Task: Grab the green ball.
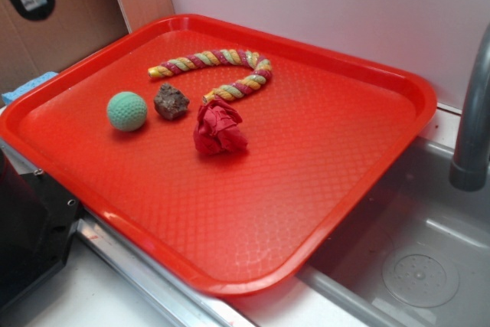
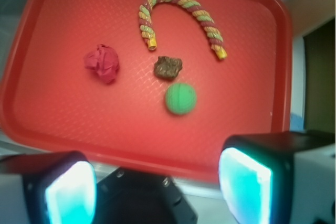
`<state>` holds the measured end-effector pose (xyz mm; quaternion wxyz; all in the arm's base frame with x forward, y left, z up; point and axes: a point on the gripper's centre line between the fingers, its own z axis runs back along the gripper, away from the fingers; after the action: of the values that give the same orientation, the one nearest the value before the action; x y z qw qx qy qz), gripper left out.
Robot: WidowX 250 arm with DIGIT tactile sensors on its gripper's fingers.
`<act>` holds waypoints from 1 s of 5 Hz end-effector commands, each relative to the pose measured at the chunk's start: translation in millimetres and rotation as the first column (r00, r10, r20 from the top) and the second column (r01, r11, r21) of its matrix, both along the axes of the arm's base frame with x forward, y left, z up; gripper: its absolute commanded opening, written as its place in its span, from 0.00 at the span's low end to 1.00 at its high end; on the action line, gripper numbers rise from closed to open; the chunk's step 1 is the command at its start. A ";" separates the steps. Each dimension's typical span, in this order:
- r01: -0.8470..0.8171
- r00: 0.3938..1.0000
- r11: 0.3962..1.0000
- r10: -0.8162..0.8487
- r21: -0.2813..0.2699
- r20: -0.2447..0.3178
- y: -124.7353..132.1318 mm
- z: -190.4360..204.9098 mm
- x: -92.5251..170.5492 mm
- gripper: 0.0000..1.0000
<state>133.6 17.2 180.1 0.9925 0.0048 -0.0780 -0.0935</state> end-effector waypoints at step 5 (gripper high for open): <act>0.072 0.991 0.992 -0.059 0.103 -0.123 24.8 -137.2 45.1 1.00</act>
<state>173.0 43.0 38.1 0.9915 0.0433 0.0025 -0.1230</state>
